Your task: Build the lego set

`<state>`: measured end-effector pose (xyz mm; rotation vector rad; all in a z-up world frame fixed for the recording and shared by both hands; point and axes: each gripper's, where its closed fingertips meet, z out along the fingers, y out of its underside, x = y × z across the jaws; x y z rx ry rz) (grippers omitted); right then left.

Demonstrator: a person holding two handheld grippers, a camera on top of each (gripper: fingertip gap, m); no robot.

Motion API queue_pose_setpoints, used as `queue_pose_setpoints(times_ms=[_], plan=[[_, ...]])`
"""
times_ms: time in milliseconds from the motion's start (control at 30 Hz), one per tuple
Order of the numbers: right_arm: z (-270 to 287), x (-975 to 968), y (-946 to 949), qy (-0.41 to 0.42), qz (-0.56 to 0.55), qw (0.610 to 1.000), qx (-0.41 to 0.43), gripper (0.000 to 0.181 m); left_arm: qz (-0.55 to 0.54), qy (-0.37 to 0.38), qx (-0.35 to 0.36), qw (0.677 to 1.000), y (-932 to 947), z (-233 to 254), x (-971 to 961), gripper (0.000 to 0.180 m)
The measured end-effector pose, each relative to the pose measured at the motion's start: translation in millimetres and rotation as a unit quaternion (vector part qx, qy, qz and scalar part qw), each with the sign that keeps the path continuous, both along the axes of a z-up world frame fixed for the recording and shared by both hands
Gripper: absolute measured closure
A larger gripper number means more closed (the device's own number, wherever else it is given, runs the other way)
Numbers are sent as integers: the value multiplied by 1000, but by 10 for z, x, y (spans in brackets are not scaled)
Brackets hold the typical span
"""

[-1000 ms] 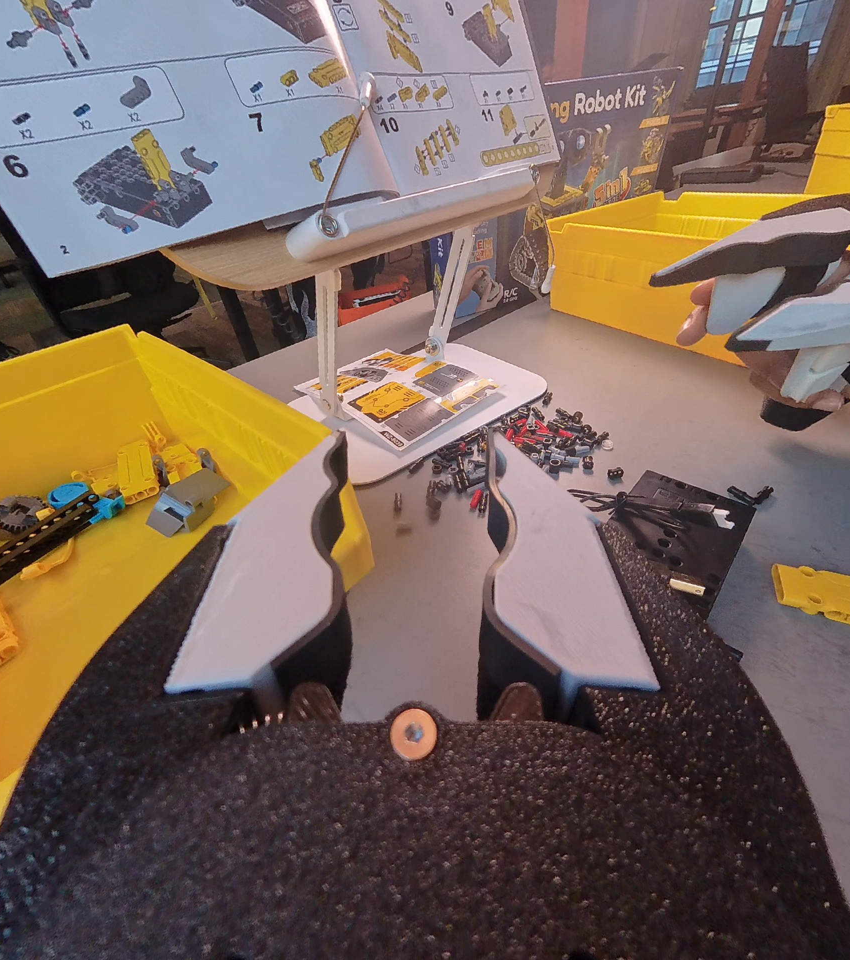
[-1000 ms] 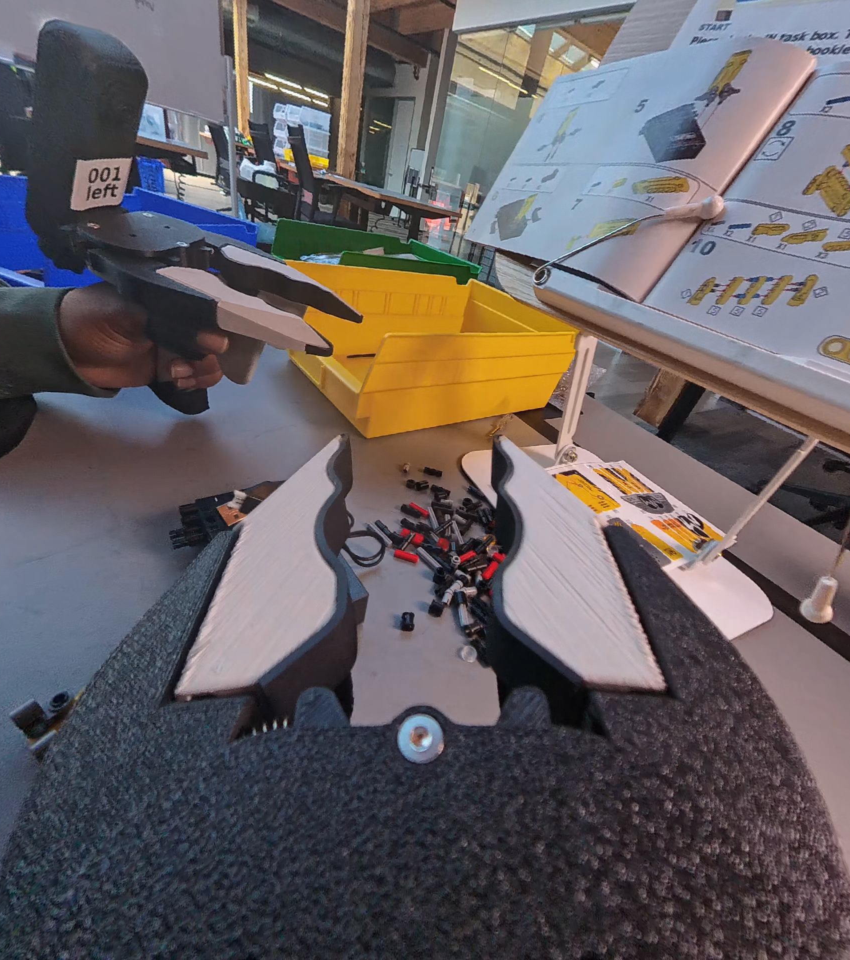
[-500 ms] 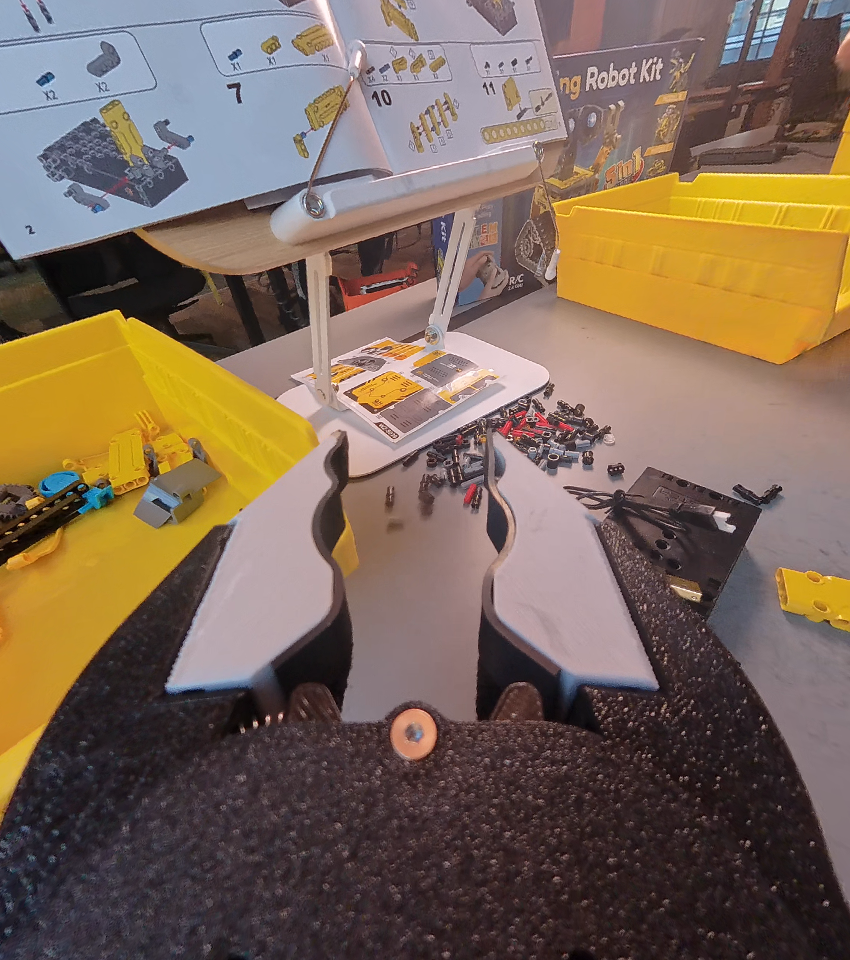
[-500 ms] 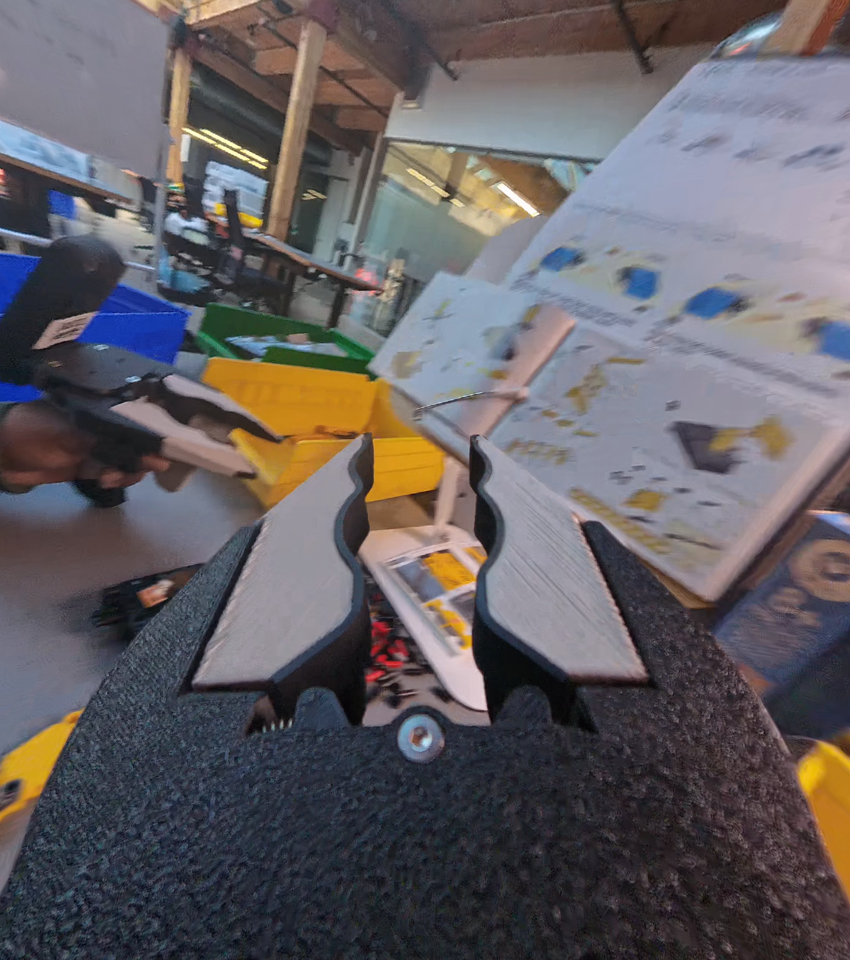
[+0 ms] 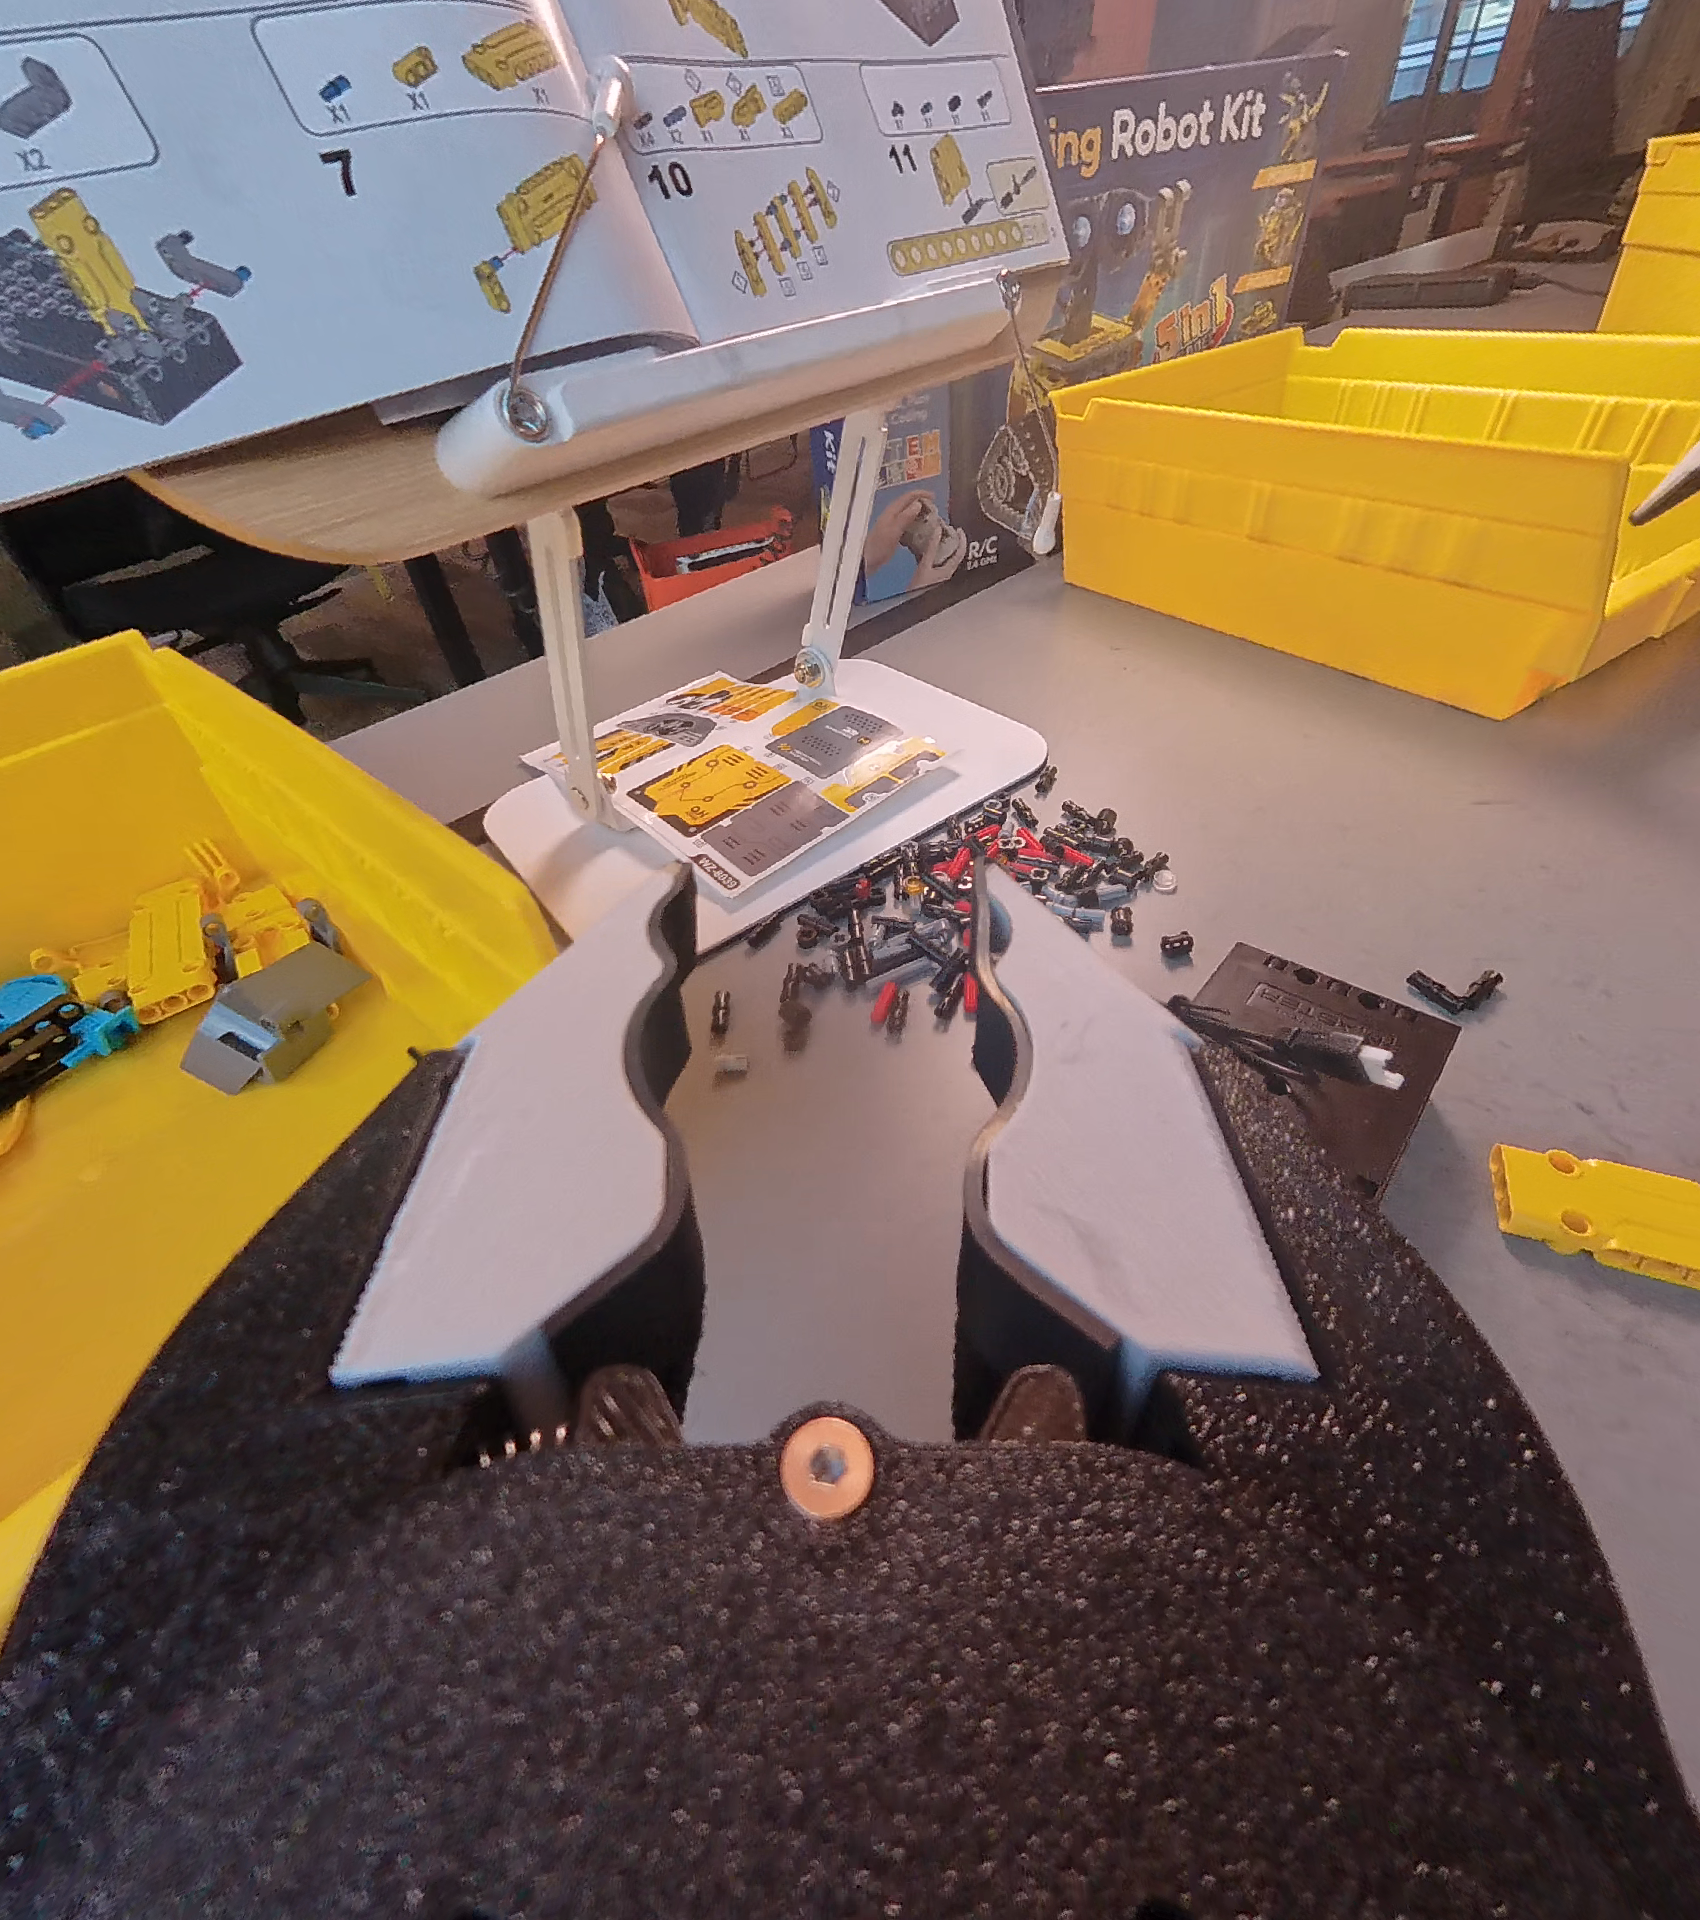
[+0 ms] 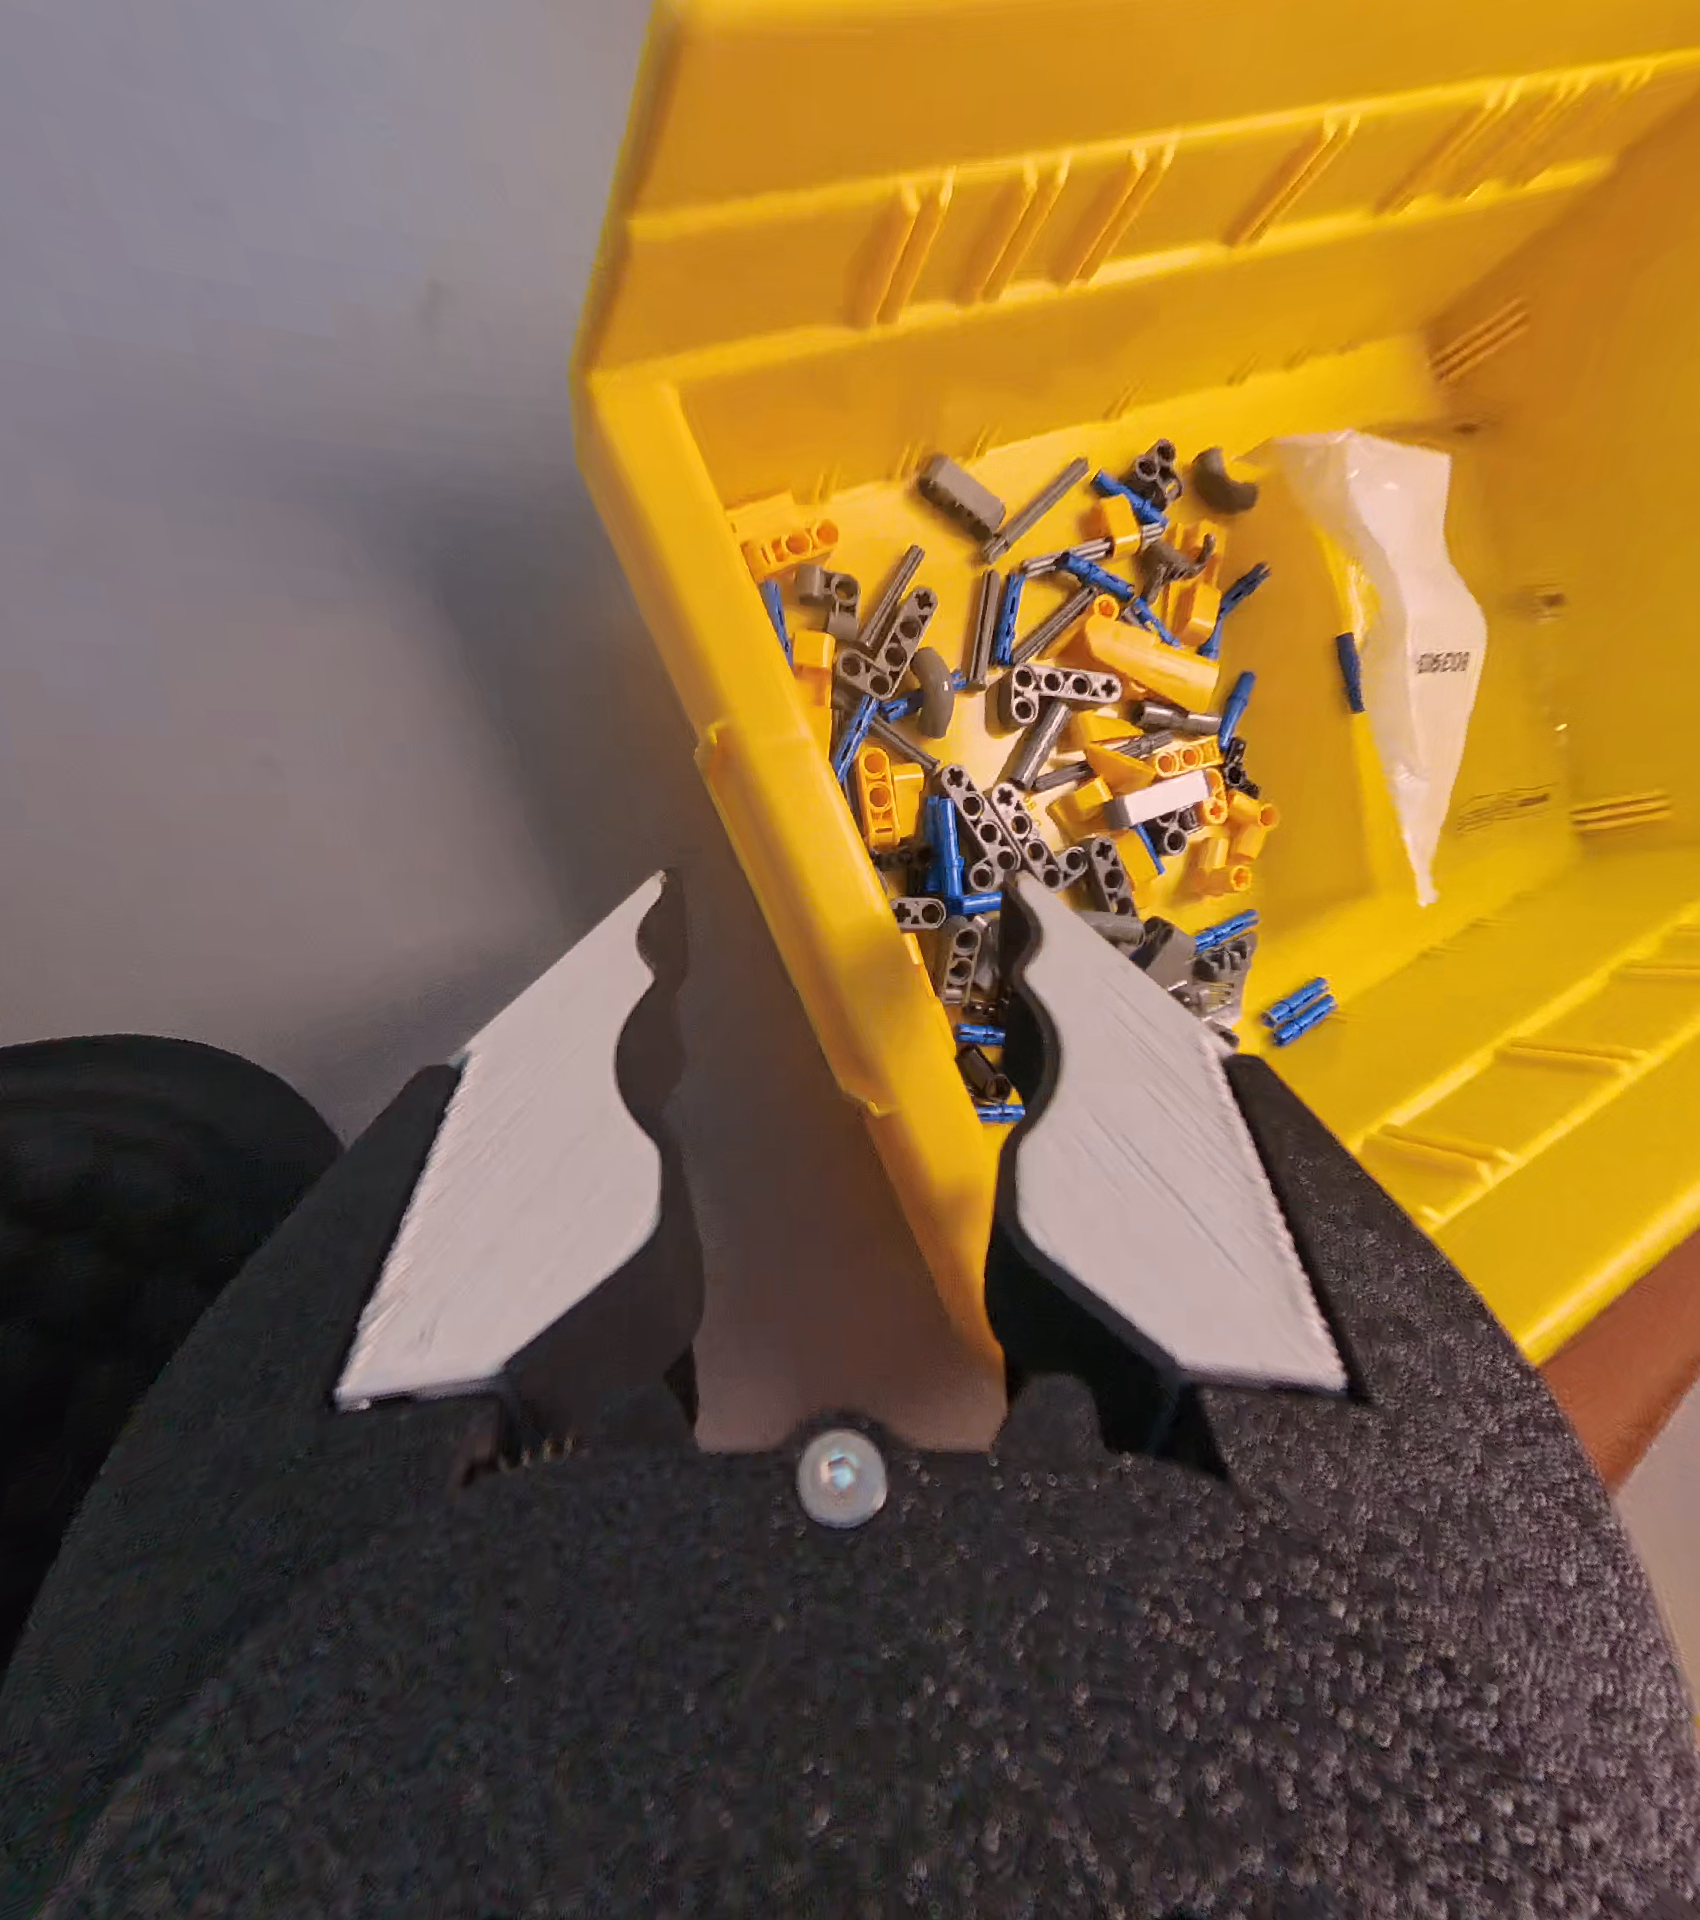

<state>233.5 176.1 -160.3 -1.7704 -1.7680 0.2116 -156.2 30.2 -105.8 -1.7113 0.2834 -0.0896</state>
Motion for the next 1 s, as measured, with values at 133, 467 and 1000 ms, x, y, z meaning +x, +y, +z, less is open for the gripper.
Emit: queue_pose_setpoints(times_ms=[133,467,1000], plan=[[-239,15,97,-50,2,999,-5,139,-12,13,0,1000,-11,13,111,128],[-271,-403,-372,-114,83,990,25,156,-36,27,-3,999,-74,-25,233,128],[387,-708,80,-74,132,988,-27,159,-46,39,-23,998,-47,-147,300,128]])
